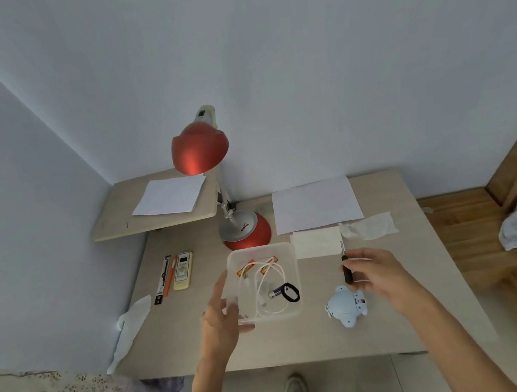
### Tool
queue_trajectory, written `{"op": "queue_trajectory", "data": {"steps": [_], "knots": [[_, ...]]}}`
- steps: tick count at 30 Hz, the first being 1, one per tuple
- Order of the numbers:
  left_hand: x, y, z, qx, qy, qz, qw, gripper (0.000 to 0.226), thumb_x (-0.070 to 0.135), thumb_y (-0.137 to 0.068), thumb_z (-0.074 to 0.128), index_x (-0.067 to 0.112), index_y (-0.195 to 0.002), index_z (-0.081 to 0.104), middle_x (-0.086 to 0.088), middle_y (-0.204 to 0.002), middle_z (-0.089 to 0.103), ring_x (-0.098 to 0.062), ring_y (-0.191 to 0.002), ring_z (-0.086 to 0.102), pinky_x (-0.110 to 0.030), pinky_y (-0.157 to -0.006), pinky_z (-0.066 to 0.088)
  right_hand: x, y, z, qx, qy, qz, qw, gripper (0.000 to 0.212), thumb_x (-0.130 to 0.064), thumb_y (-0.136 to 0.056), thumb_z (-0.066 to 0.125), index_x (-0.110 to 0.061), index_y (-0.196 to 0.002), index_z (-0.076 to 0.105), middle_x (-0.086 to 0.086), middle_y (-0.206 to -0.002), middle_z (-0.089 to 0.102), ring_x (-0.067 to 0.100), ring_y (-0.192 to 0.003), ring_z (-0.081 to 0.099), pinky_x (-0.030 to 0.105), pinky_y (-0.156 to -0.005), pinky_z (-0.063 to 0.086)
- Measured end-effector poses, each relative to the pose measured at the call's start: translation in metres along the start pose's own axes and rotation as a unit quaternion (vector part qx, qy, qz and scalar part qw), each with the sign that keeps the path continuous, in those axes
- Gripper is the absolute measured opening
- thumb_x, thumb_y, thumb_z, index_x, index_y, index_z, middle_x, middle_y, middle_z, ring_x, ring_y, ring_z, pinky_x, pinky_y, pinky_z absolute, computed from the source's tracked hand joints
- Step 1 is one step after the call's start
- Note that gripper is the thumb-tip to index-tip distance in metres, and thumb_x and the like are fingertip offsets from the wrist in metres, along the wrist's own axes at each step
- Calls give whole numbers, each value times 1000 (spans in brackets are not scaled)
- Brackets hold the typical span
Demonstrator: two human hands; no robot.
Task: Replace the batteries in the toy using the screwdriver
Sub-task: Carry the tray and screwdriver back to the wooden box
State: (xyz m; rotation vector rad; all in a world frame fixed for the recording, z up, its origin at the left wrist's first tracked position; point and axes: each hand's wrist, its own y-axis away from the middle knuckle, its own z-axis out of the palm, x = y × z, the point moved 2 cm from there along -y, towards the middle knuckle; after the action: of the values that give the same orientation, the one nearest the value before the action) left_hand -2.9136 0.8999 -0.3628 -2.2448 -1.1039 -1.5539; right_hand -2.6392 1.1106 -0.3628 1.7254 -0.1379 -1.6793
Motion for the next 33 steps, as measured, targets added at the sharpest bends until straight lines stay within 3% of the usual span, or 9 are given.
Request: {"op": "queue_trajectory", "data": {"steps": [5,9,12,17,20,25,29,33], "knots": [[40,13,-10,-31,-33,35,998,68,3,-104,47,46,-156,44,-20,-98,71,-29,-79,78,-47,-63,68,-50,53,10,17,-18,-64,998,19,-1,-97,69,-5,-115,74,19,-95,81,27,-75,74,34,-64,62],[70,24,-11,-69,-44,79,994,74,0,-101,47,53,-152,46,-14,-94,72,-25,-72,79,-50,-69,68,-69,99,9,38,-8,-100,994,20,-3,-97,69,-9,-115,75,17,-94,81,27,-77,73,37,-67,62],[88,35,-13,-102,-14,101,989,77,-1,-100,47,56,-151,48,-17,-95,71,-28,-78,79,-48,-72,68,-65,140,4,78,-8,-107,991,20,-4,-97,70,-11,-115,76,17,-94,81,27,-75,73,38,-68,62],[105,48,-12,-174,2,137,975,76,1,-101,49,60,-149,48,-8,-106,78,-19,-86,80,-48,-77,67,-34,215,3,174,-28,-113,978,20,-2,-99,68,-10,-116,75,19,-93,79,26,-73,72,40,-67,62],[109,61,-9,-232,12,142,962,78,0,-99,50,62,-147,50,-9,-116,75,-24,-97,78,-47,-78,68,-4,267,16,235,-57,-120,963,20,-3,-100,67,-12,-116,74,14,-90,80,20,-70,73,37,-66,63],[116,106,8,-319,22,164,933,76,-2,-100,51,58,-148,49,-9,-98,76,-32,-91,80,-46,-76,68,40,348,28,322,-117,-137,930,21,-3,-99,69,-11,-117,73,17,-93,80,21,-74,74,35,-64,63],[130,151,30,-395,-5,185,900,74,2,-101,54,60,-147,51,-7,-113,79,-31,-104,77,-51,-80,67,72,406,27,390,-145,-145,898,22,-3,-98,69,-10,-118,74,22,-96,78,26,-77,73,43,-71,65],[141,219,51,-432,-14,220,874,72,9,-99,58,64,-144,51,-8,-122,75,-27,-105,77,-45,-76,69,107,470,15,437,-174,-157,869,22,-3,-98,68,-10,-118,74,16,-93,80,26,-78,73,39,-69,65]]}}
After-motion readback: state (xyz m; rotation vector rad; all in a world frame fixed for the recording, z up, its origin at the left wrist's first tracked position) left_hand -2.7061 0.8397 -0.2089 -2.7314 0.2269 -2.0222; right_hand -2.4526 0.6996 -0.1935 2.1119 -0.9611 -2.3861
